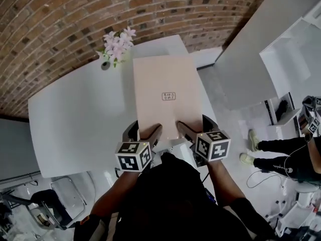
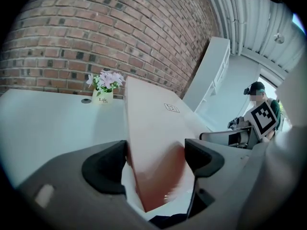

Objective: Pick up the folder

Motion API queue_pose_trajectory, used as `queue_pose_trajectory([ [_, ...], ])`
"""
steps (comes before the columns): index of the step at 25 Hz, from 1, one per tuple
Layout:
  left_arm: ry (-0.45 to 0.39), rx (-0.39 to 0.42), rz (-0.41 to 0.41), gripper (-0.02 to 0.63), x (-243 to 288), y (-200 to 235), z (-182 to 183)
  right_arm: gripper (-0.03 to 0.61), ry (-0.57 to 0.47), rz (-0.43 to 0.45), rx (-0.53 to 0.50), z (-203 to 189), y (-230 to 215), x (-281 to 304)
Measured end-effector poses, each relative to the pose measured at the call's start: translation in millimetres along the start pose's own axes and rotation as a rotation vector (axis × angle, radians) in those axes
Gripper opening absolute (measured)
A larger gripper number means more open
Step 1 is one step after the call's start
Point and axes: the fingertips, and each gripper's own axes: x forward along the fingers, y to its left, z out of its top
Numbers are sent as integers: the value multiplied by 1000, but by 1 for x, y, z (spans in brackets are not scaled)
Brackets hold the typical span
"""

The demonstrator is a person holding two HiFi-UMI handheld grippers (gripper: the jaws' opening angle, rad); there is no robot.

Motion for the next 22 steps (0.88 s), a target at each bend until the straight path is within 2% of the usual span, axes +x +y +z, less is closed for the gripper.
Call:
queue_pose_trajectory([
  [13,-78,39,-29,392,-113,-16,-36,419,-87,-26,-33,-46,81,-81],
  [22,-140,73,-26,391,-160,-45,-43,419,-146,-9,-45,-57,102,-130],
])
